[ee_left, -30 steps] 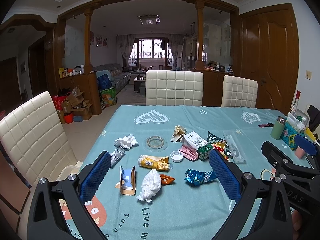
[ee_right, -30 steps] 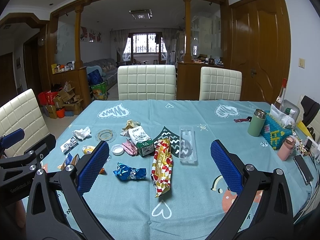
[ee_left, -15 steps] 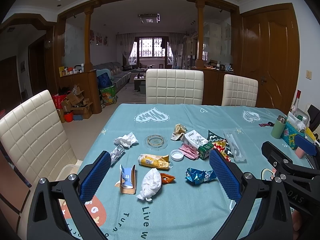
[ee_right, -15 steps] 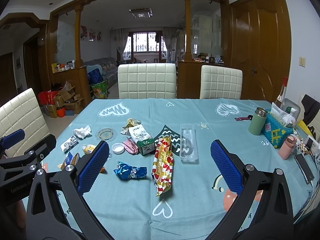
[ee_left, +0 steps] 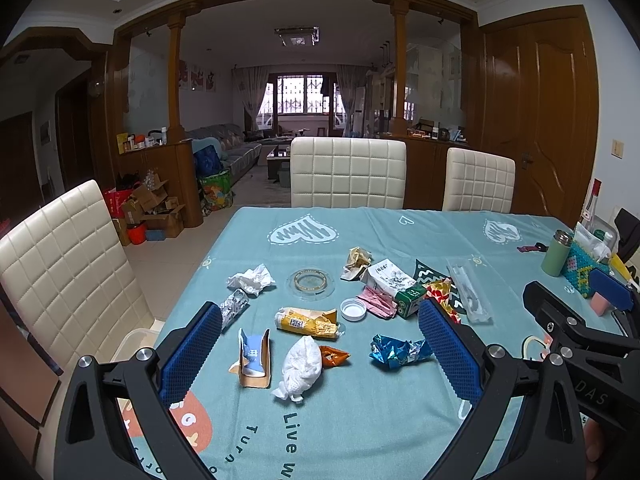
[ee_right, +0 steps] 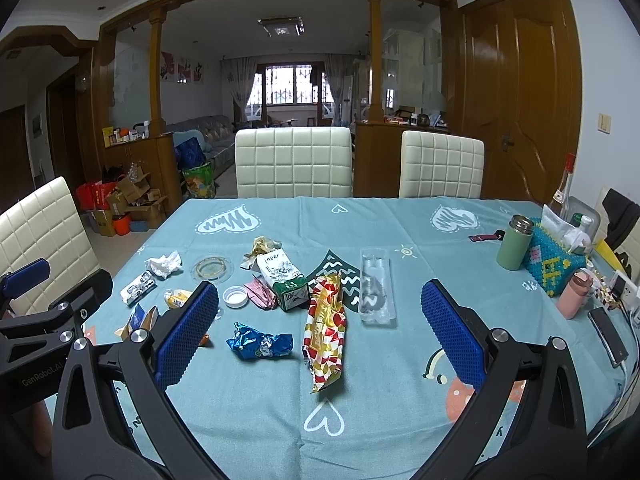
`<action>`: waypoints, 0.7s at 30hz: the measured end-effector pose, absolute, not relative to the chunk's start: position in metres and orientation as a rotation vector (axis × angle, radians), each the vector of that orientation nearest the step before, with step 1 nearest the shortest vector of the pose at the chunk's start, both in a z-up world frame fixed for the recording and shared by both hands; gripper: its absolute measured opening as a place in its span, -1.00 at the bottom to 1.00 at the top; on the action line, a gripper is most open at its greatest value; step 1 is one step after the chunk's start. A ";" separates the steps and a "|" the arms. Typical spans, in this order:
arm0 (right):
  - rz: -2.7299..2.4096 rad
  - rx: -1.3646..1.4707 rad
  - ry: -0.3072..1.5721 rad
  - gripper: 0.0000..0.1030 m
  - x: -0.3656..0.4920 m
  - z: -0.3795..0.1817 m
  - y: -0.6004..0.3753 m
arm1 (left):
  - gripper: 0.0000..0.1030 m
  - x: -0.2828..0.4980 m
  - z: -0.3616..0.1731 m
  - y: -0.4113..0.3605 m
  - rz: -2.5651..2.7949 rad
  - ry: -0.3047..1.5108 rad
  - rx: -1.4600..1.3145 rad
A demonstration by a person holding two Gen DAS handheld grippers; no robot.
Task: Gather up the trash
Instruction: 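Grasp the red-gold striped wrapper with the right tool while the left tool grasps the white tissue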
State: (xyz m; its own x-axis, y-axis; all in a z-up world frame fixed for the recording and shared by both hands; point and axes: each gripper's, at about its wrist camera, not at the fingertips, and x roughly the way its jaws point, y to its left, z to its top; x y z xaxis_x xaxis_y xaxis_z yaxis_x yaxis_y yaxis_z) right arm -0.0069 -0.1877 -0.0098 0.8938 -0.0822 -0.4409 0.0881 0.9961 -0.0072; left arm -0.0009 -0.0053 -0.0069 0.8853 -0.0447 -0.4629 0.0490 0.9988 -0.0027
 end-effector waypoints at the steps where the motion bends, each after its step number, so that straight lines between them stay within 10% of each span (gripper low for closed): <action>1: -0.087 0.013 0.456 0.94 -0.007 -0.010 -0.188 | 0.86 -0.001 -0.008 -0.006 -0.049 0.483 0.009; 21: -0.068 0.088 0.805 0.94 0.070 -0.108 -0.220 | 0.86 0.050 -0.115 0.018 -0.042 0.786 0.067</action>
